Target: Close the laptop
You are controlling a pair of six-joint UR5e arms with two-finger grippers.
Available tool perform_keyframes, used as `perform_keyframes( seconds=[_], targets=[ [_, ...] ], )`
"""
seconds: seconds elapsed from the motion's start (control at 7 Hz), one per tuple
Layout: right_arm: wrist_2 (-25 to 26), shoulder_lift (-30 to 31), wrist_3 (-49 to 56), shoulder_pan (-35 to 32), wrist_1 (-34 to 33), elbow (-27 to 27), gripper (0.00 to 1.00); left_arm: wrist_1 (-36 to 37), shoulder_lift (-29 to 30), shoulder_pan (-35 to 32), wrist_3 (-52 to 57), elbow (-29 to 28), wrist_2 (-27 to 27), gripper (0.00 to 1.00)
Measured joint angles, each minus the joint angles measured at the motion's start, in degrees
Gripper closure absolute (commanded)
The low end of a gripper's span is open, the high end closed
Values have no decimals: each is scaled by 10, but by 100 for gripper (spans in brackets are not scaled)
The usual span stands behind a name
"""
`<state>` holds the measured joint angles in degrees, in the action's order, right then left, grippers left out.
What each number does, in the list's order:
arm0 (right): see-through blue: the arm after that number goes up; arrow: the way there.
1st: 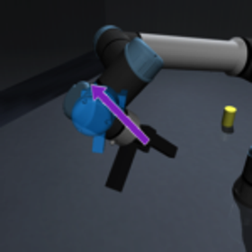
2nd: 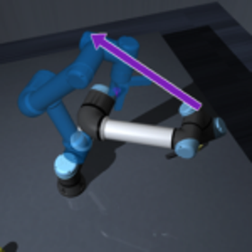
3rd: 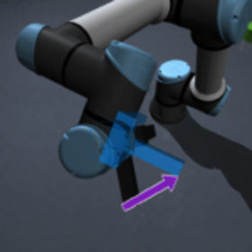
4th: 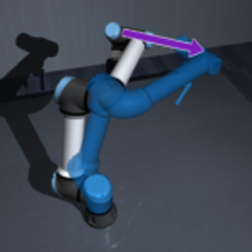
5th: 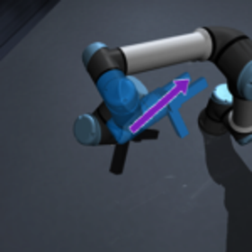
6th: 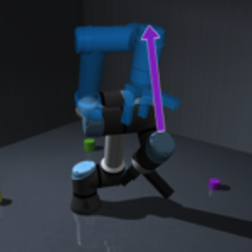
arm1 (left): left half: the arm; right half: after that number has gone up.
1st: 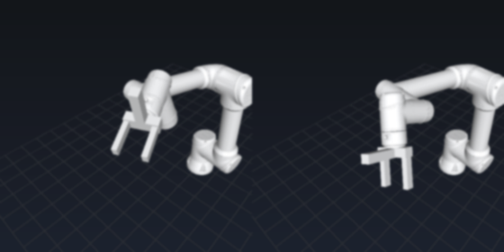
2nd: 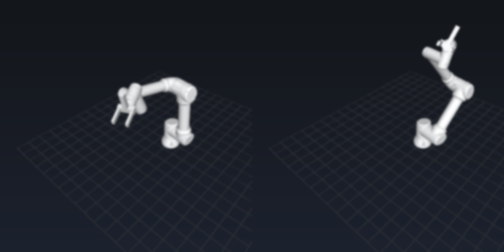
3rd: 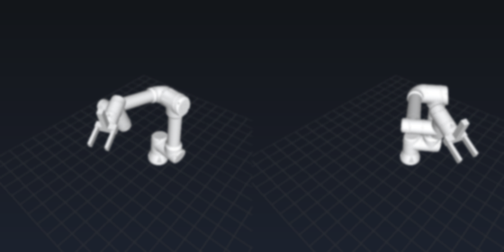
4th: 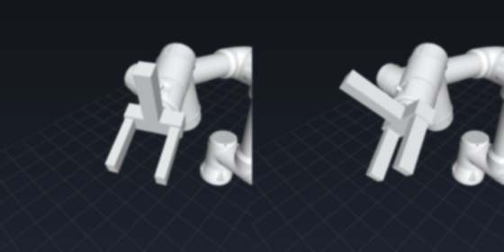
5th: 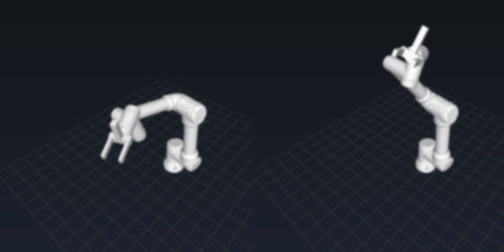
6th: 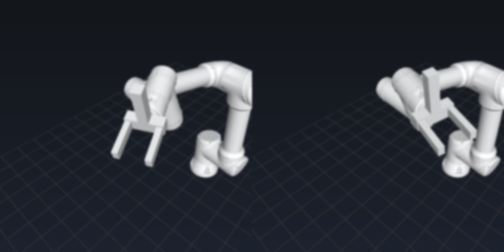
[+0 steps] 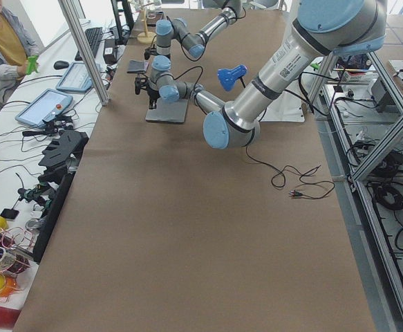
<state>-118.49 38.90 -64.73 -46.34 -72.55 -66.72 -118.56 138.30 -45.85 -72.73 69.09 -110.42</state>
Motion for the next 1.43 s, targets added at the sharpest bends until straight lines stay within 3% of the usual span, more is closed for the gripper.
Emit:
perform_keyframes(
  seconds=[0.14,0.29,0.57,0.71,0.86,1.14,1.43],
  targets=[
    [-45,23,1,-31,-5,-49,1,36,-37,-28,2,72,-63,21],
    [-73,80,6,-64,-8,-126,0,71,-102,-54,12,167,-101,3],
    [-130,201,87,-151,-28,-243,0,146,-286,-114,151,358,-152,3],
    [-168,253,167,-206,-50,-274,0,179,-372,-162,262,419,-173,3],
    [-190,321,267,-255,-67,-300,0,192,-449,-215,377,447,-192,3],
    [-198,439,494,-337,-112,-314,0,197,-571,-329,616,434,-240,3],
    [-166,473,673,-380,-214,-313,0,197,-629,-398,727,404,-259,2]
  ],
)
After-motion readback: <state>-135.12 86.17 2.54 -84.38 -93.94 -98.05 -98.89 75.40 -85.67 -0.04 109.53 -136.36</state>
